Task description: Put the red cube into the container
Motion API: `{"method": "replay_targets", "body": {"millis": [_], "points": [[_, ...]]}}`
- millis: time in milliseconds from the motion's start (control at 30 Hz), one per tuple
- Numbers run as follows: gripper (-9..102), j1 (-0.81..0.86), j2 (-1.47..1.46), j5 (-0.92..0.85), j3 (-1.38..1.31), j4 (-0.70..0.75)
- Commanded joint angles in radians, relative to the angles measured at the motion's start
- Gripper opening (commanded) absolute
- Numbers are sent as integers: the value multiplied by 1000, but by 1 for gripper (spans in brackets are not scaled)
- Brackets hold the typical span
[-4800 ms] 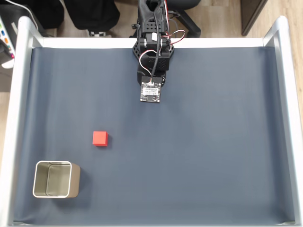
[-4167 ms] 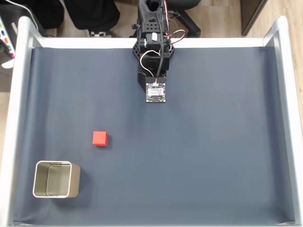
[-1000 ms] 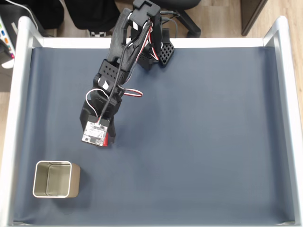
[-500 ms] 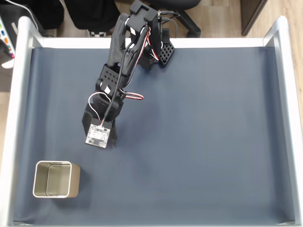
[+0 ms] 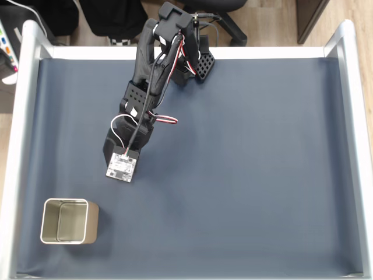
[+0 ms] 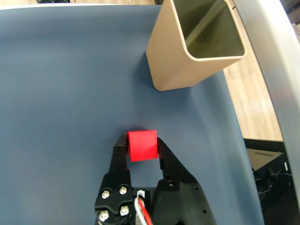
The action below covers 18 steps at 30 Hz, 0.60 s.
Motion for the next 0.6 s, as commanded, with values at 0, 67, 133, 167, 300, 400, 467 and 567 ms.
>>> {"method": "replay_targets", "body": {"millis": [0, 67, 133, 167, 300, 400, 467, 567], "points": [[6, -12, 6, 21, -5, -17], [1, -14, 8, 23, -5, -17], [0, -12, 11, 21, -3, -15], [0, -11, 12, 17, -3, -14], [0, -3, 31, 11, -3, 3], [0, -6, 66, 26, -2, 28], [0, -17, 106, 43, -11, 72], [0, -35, 190, 84, -26, 146]]}}
